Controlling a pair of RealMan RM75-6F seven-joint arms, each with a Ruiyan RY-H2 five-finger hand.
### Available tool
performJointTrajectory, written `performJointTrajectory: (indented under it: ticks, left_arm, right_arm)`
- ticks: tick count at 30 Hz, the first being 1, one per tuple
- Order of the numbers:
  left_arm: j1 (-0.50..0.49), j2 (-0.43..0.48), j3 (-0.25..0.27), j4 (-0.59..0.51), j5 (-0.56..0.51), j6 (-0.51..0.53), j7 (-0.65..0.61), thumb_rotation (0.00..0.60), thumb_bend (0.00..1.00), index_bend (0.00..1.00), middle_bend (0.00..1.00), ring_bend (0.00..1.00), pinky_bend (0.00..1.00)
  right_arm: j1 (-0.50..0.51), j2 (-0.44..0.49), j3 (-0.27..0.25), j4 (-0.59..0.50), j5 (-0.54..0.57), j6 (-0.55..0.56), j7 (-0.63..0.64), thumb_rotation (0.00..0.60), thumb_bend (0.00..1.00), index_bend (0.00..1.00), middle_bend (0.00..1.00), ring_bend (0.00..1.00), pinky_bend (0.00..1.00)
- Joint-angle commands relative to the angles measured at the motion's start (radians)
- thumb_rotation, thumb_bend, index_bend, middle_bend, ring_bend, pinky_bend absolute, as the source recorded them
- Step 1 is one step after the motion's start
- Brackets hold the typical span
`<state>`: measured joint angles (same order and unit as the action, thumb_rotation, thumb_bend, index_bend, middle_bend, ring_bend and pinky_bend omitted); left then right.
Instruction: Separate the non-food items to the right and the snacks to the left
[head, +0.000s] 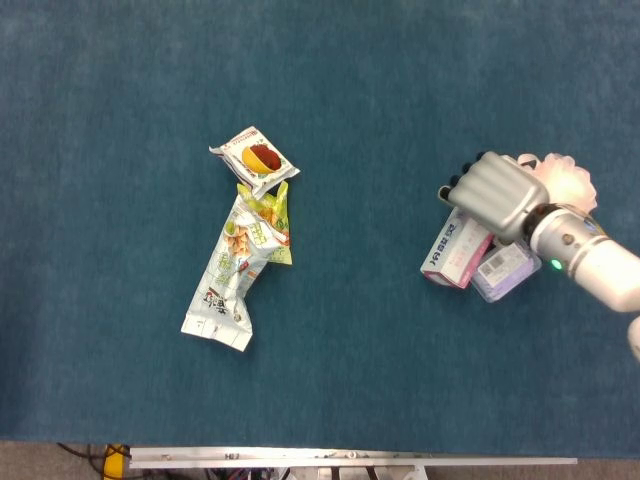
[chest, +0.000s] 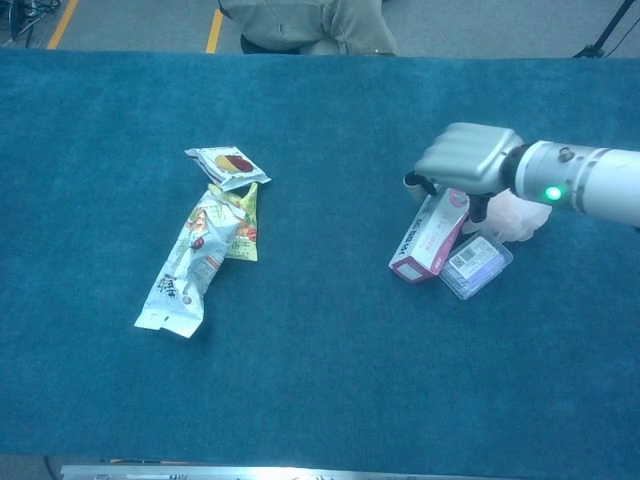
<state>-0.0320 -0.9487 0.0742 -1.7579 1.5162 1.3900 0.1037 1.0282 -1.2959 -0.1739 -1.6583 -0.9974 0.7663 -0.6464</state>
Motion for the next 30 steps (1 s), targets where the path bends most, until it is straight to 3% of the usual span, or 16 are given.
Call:
performJointTrajectory:
  ticks: [1,6,10,17,30]
  left_arm:
    - [-0.002,0.0,-0.001,-0.002,-0.004,-0.003,0.003,0.6,0.23,0.0,0.01,0.0,0.03]
    - [-0.007,0.0,-0.002,-0.008,-0.004,-0.009,0.012,0.6,0.23,0.0,0.01,0.0,0.03]
    - [-0.009,0.005,-0.004,-0.015,-0.007,-0.009,0.018,0.6,0.23,0.0,0.01,0.0,0.03]
    - [-0.002,0.016,-0.013,-0.009,-0.027,0.007,0.008,0.6,0.23,0.0,0.01,0.0,0.03]
    - [-0.01,0.004,-0.056,0.017,-0.057,0.031,-0.033,0.6,0.23,0.0,0.01,0.0,0.03]
  right_arm:
    - [-0.024,0.031,0.005,-0.015,-0.034,0.017,0.037,0.6,0.0,0.37,0.44,0.38,0.3]
    - [-0.047,0.044,0.037,-0.018,-0.072,0.027,0.101,0.6,0.0,0.36,0.43,0.37,0.3]
    - [-0.06,0.044,0.079,-0.026,-0.091,0.042,0.155,0.6,0.0,0.27,0.36,0.31,0.3]
    - [-0.124,0.076,0.146,-0.048,-0.08,0.141,0.233,0.6,0.0,0.22,0.29,0.24,0.3]
    - [-0.344,0.197,0.147,-0.151,-0.032,0.407,0.252,0.6,0.0,0.22,0.29,0.24,0.3]
